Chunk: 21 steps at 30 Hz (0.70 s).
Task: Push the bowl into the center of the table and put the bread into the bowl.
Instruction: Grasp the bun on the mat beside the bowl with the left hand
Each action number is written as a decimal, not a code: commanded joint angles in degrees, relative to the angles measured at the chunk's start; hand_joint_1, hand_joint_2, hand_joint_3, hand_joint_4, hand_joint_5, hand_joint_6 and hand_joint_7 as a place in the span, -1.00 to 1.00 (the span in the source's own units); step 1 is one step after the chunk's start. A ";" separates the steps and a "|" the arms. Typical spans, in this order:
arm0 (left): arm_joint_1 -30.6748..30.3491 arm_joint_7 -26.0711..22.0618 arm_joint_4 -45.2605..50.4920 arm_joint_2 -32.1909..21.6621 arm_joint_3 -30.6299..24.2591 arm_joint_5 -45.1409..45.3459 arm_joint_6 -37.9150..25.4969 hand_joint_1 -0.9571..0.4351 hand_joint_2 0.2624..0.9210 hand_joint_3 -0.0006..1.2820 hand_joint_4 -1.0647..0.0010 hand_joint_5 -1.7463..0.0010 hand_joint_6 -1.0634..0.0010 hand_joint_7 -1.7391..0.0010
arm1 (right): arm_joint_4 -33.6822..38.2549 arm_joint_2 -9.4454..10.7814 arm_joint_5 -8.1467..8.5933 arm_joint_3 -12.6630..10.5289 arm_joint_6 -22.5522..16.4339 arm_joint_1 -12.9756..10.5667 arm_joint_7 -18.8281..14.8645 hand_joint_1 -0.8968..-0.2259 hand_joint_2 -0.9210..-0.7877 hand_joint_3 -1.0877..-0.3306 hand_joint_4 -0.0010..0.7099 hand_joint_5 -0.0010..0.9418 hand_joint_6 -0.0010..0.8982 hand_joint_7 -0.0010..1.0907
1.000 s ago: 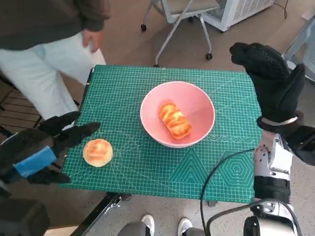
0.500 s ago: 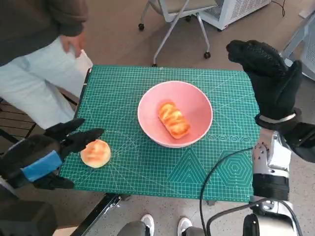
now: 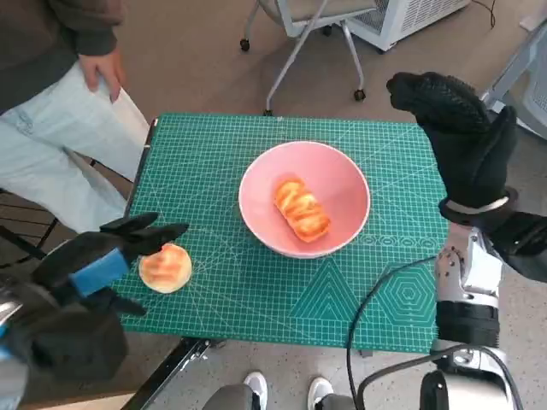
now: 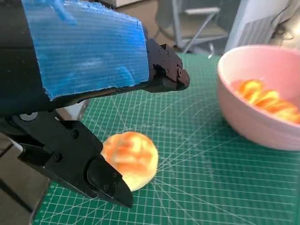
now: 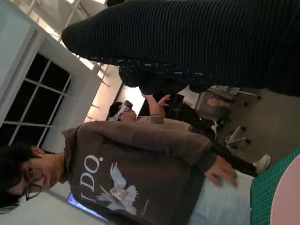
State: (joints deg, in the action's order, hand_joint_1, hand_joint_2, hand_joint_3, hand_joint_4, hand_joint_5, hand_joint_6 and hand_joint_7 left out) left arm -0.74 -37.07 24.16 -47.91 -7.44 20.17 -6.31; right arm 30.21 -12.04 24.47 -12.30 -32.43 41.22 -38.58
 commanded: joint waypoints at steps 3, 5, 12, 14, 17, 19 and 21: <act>3.34 1.54 -5.69 0.69 4.33 2.06 1.08 0.46 0.18 -0.98 0.57 0.99 0.30 0.99 | 1.09 -0.25 0.01 -0.23 0.12 -0.49 -0.97 -0.27 -1.00 -0.04 -0.51 -0.99 -0.97 -0.12; 4.25 1.84 -7.41 0.80 5.68 2.93 1.37 0.45 0.20 -0.98 0.56 0.99 0.29 0.99 | 1.08 -0.31 -0.05 -0.29 0.03 -0.56 -0.99 -0.27 -1.00 -0.04 -0.51 -0.99 -0.97 -0.12; 7.14 2.91 -13.19 1.35 9.91 5.90 2.17 0.45 0.29 -0.97 0.48 0.98 0.24 0.98 | 0.75 -0.52 -0.08 -0.41 -0.05 -0.86 -1.03 -0.28 -1.00 -0.03 -0.52 -0.99 -0.98 -0.13; 7.95 2.89 -14.60 1.45 10.93 6.52 2.09 0.45 0.32 -0.97 0.44 0.98 0.23 0.98 | 0.62 -0.61 -0.07 -0.45 -0.06 -0.98 -0.99 -0.28 -1.00 -0.03 -0.52 -0.99 -0.98 -0.13; 9.16 2.75 -16.89 1.58 12.43 7.33 1.91 0.46 0.39 -0.96 0.37 0.97 0.19 0.98 | 0.72 -0.83 0.12 -0.64 -0.02 -1.08 -1.15 -0.31 -1.00 -0.02 -0.52 -1.00 -0.97 -0.13; 9.89 2.68 -18.56 1.64 13.37 7.88 1.88 0.46 0.44 -0.95 0.30 0.97 0.16 0.98 | 0.90 -0.95 0.25 -0.78 -0.07 -1.12 -1.33 -0.33 -1.00 -0.01 -0.52 -1.00 -0.96 -0.13; 10.49 2.60 -19.95 1.63 14.23 8.30 1.84 0.46 0.48 -0.95 0.25 0.97 0.13 0.98 | 1.04 -1.03 0.28 -0.90 -0.14 -1.16 -1.44 -0.33 -1.00 0.00 -0.52 -1.00 -0.96 -0.14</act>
State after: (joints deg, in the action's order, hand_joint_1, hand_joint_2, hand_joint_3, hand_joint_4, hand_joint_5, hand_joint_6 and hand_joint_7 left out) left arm 8.66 -34.48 6.33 -46.57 5.31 27.31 -4.59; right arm 30.53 -12.66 24.56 -12.93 -32.74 41.23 -39.25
